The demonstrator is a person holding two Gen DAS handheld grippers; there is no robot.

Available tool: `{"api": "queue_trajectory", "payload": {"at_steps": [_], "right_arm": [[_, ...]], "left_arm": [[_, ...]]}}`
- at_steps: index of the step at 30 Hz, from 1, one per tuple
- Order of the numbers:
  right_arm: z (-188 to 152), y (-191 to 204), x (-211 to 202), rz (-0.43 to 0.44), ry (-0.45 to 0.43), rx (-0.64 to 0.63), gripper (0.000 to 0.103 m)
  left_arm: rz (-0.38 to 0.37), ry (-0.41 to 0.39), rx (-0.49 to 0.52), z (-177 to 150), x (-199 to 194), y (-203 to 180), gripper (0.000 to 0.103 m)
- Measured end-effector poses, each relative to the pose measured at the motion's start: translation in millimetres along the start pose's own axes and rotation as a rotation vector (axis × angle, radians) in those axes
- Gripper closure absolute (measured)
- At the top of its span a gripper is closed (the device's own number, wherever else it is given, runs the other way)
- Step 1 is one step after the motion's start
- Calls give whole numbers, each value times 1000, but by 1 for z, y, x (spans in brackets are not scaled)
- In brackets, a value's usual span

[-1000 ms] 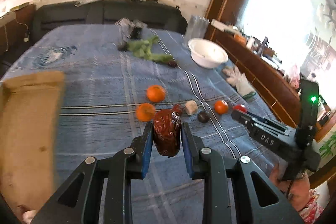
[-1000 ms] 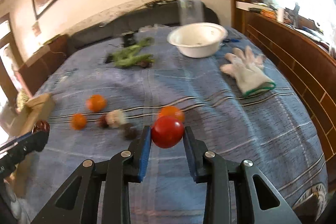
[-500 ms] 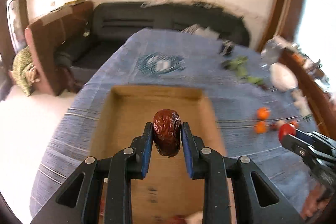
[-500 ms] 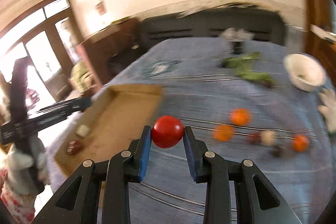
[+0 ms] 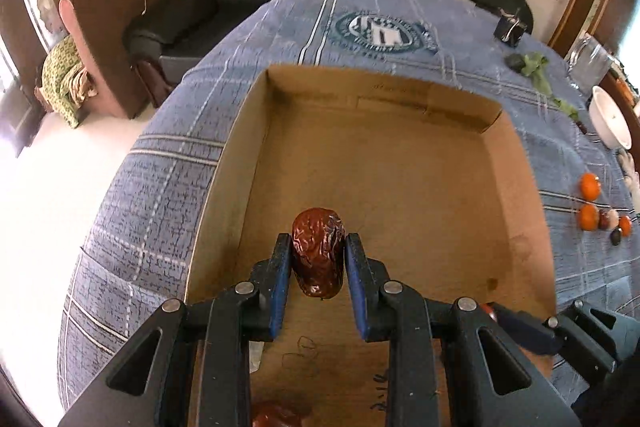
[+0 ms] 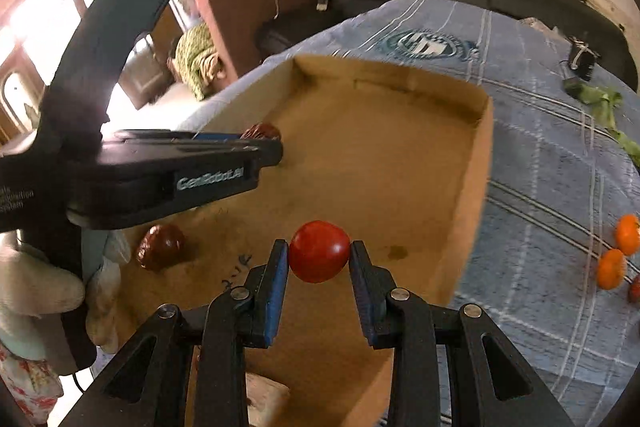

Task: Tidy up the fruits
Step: 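Carry the date into the box and release it while the right gripper releases the tomato there, then lift both open grippers out of the box back toward the fruit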

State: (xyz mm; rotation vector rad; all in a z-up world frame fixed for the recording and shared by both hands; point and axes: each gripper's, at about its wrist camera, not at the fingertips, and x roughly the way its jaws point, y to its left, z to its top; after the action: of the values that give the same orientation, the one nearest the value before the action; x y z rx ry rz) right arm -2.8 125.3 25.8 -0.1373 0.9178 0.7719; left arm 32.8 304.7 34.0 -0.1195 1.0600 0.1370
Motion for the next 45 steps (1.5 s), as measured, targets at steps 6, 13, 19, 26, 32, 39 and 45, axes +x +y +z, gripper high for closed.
{"api": "queue_trajectory", "payload": {"at_steps": [6, 13, 19, 26, 32, 39, 45], "right_arm": [[-1, 11, 9, -36, 10, -61, 68], [0, 26, 0, -46, -23, -108, 67], [-10, 22, -42, -50, -117, -84, 45], [-43, -26, -90, -71, -203, 84, 40], [-78, -74, -133, -143, -241, 203, 40], [-127, -145, -175, -262, -262, 345, 39], [-156, -202, -197, -354, -251, 463, 39]], "left_arm": [[-14, 16, -29, 0, 3, 6, 75], [-51, -53, -56, -4, -27, 14, 61], [-44, -181, -69, -13, -81, 3, 49], [-81, -306, -26, -35, -136, -47, 29], [-145, -329, 70, -49, -156, -102, 27], [-214, -298, 124, -53, -150, -147, 26], [-253, -213, 191, -60, -118, -187, 26]]}}
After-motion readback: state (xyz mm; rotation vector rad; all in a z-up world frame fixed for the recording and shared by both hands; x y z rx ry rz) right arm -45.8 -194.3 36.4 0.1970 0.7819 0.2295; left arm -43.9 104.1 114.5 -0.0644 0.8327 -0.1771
